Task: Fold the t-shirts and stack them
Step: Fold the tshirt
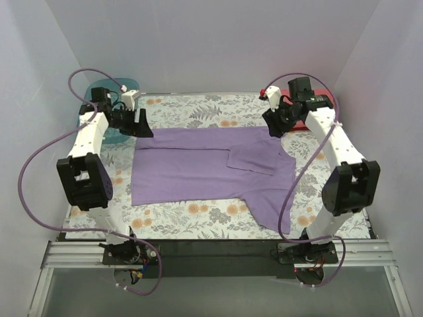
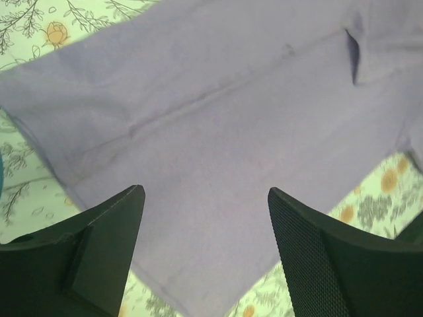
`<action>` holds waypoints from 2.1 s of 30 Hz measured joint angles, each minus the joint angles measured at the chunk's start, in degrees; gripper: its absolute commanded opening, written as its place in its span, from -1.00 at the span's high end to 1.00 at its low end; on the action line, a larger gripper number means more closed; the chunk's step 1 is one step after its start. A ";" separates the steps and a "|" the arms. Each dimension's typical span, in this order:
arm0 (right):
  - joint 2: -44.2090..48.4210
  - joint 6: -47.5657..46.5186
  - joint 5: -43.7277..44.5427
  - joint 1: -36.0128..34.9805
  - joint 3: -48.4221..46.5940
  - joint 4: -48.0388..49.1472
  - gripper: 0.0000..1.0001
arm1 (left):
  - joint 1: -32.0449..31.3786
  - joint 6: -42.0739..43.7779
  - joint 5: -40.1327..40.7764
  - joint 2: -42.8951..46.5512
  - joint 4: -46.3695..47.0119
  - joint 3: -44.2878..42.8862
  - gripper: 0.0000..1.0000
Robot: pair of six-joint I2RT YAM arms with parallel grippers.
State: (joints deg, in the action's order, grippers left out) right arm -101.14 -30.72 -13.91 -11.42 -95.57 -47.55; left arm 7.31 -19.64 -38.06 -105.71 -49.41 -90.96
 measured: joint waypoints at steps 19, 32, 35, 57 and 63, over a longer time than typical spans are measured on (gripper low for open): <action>21.70 -16.31 8.02 -9.44 48.04 -9.49 -0.05 | 4.83 29.38 -0.09 16.57 -15.91 27.32 -0.41; 20.70 -16.59 12.94 -11.17 52.06 0.81 0.80 | 4.83 35.41 5.38 20.74 -12.35 33.92 -0.31; 19.76 -16.26 13.33 -11.23 53.37 1.33 0.97 | 4.85 40.54 7.56 23.43 -11.41 38.53 -0.27; 20.57 -15.98 13.64 -11.23 53.35 1.92 0.97 | 4.85 70.14 15.34 28.44 -5.33 51.82 0.29; 21.84 -15.96 13.75 -11.21 53.35 1.84 0.97 | 4.85 72.26 16.11 31.65 -1.29 54.51 0.77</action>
State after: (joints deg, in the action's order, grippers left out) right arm -79.31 -46.68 -0.16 -22.63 -42.22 -45.71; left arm 12.16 52.62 -21.96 -74.06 -50.70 -36.45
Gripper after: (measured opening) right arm 0.020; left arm 0.165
